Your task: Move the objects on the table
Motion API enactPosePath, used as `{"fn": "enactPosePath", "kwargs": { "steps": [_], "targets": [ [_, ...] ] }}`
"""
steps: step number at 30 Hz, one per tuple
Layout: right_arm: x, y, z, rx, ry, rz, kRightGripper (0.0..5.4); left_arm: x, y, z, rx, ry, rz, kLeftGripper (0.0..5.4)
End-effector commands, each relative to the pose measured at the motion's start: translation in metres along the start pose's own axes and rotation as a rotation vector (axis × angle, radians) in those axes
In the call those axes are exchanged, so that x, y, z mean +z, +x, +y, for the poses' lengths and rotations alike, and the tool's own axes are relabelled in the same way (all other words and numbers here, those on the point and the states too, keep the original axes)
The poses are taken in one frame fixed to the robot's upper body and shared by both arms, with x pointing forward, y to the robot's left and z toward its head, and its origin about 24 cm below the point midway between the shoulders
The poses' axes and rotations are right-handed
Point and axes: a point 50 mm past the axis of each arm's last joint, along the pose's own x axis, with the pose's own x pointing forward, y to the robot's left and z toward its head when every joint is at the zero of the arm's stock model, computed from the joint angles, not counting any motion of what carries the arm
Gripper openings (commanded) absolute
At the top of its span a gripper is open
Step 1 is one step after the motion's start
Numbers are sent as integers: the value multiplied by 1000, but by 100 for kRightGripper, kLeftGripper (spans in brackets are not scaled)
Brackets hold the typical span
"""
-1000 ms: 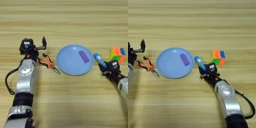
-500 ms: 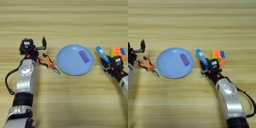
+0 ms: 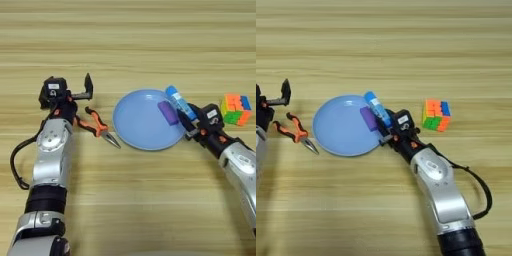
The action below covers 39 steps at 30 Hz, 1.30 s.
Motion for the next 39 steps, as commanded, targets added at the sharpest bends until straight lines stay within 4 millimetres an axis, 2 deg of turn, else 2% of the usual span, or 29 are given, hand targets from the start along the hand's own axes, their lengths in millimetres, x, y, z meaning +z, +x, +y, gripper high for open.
{"fn": "enactPosePath", "kwargs": {
  "steps": [1,7,22,31,32,39],
  "targets": [
    [4,14,13,67,-4,6,142,2,1,0,-1,-2,-1,540],
    [1,28,25,115,11,30,142,2,1,-1,-3,-1,-2,540],
    [-21,51,35,155,62,137,142,1,-1,-4,-4,-4,-1,540],
    [-20,52,38,171,59,126,142,1,-1,-4,-2,-5,0,540],
    [-20,52,38,173,56,124,178,1,-1,-4,-2,-5,1,540],
    [-15,51,41,186,47,95,237,1,-1,-5,-4,-5,1,540]
  ]
}}
